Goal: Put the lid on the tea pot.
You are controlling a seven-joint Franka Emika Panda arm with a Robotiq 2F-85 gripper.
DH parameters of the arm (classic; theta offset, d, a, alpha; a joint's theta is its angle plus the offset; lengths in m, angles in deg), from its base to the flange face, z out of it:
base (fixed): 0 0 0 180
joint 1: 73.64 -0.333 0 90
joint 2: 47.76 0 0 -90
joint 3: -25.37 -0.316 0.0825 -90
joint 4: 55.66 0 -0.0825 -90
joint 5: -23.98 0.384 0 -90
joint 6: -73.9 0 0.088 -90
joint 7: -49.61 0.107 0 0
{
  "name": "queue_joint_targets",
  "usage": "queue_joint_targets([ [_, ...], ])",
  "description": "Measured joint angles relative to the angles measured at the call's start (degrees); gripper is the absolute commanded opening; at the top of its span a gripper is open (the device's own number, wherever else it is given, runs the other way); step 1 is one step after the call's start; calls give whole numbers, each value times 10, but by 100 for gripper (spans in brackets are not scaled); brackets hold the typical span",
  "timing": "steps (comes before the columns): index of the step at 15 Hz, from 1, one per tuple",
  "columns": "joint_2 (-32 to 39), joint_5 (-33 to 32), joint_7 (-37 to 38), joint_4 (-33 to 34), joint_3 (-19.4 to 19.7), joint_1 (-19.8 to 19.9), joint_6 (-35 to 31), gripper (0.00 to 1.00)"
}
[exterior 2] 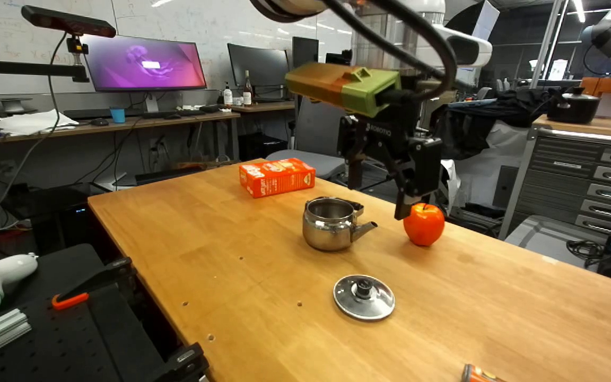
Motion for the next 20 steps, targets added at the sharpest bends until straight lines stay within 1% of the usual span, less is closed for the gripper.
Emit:
queue_joint_targets([
  [3, 35, 31, -12, 15, -10, 4, -6, 100],
  [7, 79, 67, -43, 35, -33, 17, -18, 100],
  [10, 115, 72, -46, 49, -48, 31, -21, 100],
  [14, 157, 72, -46, 66, -58, 46, -23, 100],
  [20, 196, 72, -51, 84, -86, 74, -36, 100],
])
